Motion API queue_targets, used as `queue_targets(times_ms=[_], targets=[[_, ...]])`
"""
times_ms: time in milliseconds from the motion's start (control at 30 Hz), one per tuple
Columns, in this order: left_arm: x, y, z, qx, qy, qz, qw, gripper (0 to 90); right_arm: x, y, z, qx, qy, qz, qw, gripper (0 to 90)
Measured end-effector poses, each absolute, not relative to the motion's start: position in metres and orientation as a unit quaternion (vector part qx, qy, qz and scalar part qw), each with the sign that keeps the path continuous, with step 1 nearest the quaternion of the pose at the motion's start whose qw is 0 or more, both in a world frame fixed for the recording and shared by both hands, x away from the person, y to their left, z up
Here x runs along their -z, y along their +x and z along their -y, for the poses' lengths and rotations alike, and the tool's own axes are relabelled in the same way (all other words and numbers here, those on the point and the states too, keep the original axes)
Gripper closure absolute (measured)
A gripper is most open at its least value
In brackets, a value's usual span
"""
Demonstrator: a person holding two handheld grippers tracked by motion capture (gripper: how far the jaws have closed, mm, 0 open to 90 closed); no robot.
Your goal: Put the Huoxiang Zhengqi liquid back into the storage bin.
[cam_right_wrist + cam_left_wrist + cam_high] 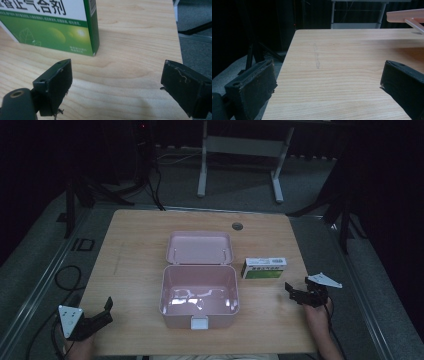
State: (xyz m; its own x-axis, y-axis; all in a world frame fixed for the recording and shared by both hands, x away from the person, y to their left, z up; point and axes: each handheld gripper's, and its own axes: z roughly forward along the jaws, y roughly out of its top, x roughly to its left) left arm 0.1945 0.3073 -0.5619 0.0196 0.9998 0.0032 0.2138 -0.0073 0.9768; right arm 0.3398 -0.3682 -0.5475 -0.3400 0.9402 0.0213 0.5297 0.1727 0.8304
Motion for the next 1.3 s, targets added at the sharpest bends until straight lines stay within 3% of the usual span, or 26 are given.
queue_targets(times_ms=[267, 867, 1033, 1300], targets=[[0.561, 0.194, -0.307, -0.438, 0.559, -0.543, 0.447, 0.3, 0.547, 0.344, 0.369, -0.380, 0.521, -0.722, 0.250, 10.1], [0.561, 0.195, -0.306, -0.431, 0.565, -0.544, 0.447, 0.3, 0.520, 0.348, 0.369, -0.263, 0.515, -0.803, 0.144, 10.2], [0.561, 0.195, -0.306, -0.428, 0.566, -0.544, 0.448, 0.3, 0.514, 0.350, 0.369, -0.241, 0.497, -0.822, 0.138, 11.4], [0.561, 0.196, -0.306, -0.426, 0.570, -0.541, 0.449, 0.3, 0.512, 0.354, 0.364, -0.164, 0.434, -0.883, 0.076, 13.0]])
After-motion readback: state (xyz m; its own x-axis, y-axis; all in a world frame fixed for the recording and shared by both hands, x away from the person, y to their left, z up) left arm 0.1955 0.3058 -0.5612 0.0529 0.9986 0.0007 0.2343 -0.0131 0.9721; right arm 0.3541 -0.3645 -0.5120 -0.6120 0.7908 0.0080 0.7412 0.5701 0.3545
